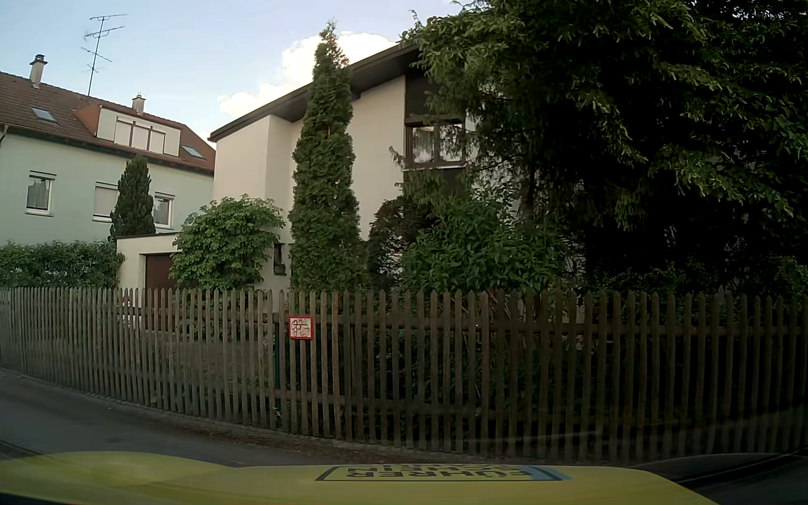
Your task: Follow the waypoints while adhering to traffic rules and regulations
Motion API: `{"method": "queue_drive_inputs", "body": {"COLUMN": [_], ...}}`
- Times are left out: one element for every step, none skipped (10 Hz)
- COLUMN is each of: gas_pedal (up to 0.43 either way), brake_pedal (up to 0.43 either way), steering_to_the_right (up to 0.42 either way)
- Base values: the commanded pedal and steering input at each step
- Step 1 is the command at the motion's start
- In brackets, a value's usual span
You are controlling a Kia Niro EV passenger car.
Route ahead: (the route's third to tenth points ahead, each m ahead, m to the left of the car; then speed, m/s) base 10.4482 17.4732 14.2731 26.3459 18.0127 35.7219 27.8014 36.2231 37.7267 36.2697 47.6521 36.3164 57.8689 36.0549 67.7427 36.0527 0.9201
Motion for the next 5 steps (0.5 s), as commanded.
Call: {"method": "queue_drive_inputs", "body": {"gas_pedal": [0.0, 0.0, 0.0, 0.0, 0.0], "brake_pedal": [0.146, 0.146, 0.146, 0.146, 0.122], "steering_to_the_right": [-0.599, -0.608, -0.61, -0.611, -0.611]}}
